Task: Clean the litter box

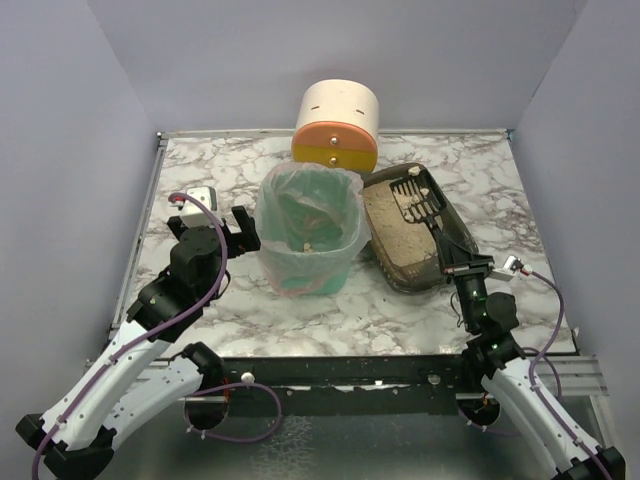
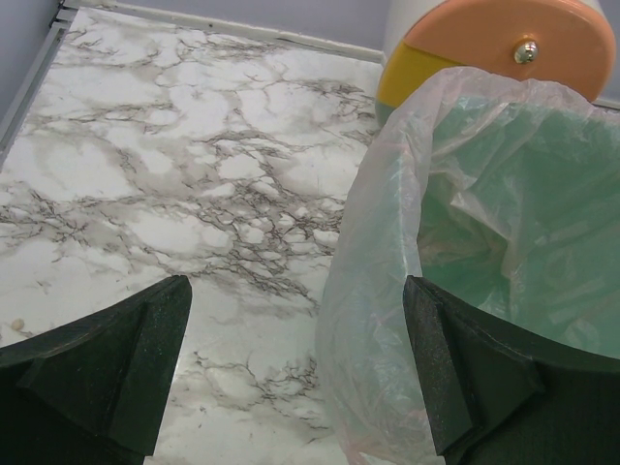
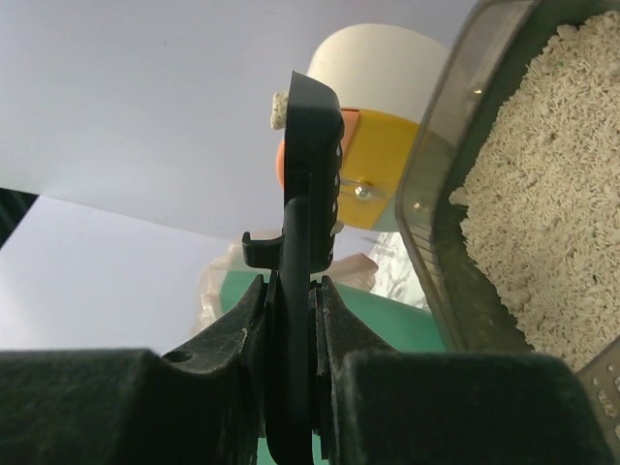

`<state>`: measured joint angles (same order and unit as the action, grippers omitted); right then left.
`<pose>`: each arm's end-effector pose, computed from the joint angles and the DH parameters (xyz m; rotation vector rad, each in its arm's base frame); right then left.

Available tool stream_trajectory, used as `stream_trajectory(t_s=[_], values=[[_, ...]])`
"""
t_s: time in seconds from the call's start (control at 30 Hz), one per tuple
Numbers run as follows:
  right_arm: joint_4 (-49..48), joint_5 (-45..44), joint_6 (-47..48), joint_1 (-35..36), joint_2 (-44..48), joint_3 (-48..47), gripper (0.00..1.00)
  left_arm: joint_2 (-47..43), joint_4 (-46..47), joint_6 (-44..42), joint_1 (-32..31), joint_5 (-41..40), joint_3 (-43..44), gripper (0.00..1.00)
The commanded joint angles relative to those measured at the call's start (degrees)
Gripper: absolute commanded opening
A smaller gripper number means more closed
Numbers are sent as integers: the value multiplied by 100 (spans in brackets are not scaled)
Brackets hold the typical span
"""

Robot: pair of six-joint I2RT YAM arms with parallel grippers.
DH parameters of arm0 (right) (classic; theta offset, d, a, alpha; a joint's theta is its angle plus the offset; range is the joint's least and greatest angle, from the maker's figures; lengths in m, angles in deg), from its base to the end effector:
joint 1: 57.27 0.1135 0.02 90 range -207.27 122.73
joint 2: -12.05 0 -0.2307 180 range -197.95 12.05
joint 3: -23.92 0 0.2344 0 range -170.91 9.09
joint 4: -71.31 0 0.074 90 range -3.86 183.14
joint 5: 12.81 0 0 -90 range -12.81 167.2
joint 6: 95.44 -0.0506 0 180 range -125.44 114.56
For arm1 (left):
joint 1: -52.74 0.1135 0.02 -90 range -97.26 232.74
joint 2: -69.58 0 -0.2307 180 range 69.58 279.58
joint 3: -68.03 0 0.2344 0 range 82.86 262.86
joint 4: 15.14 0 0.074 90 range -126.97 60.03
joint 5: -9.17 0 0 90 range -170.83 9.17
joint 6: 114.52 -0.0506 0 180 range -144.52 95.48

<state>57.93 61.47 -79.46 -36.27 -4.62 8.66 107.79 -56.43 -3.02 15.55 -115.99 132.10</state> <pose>0.1481 0.0422 0.1994 0.8717 1.1919 1.1891 0.1458 -0.0740 0.3277 -0.1786 1.7843 -0.1690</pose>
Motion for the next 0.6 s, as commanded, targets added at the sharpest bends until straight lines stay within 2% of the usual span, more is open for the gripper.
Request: stream_trajectory(t_s=[0.0,0.07,0.1,0.17,0.2,0.27,0.3,0.37,0.4,0.47,0.5,0.53,0.57], values=[[277,273,51,-8,200,126,1,-68,2,-40,17,-95,-72,99],[982,10,47,-7,374,-128,1,-76,0,-33,14,-101,-72,99],[1034,-44,26,-8,387,-139,1,-77,0,-32,18,-99,-72,99],[260,295,118,-8,238,-22,1,-78,0,-31,15,-91,-71,99],[296,310,213,-8,213,-57,1,-78,0,-31,18,-89,-72,99],[1265,-69,16,-7,298,-292,0,-69,0,-31,14,-95,-67,99],[1045,15,-25,-8,326,-150,1,-71,0,-31,13,-88,-71,99],[-85,353,-57,-8,180,203,1,-73,0,-31,17,-94,-72,99],[74,241,-26,-8,146,104,0,-76,0,-31,21,-94,-72,99],[1169,-225,-292,-2,196,-219,1,-59,1,-31,15,-79,-72,99],[894,-166,-351,-7,164,-94,1,-54,0,-31,18,-69,-70,99],[-116,76,-284,-7,9,136,1,-53,0,-31,19,-67,-71,99],[-518,347,-337,-8,-230,219,1,-54,0,-31,18,-65,-72,99]])
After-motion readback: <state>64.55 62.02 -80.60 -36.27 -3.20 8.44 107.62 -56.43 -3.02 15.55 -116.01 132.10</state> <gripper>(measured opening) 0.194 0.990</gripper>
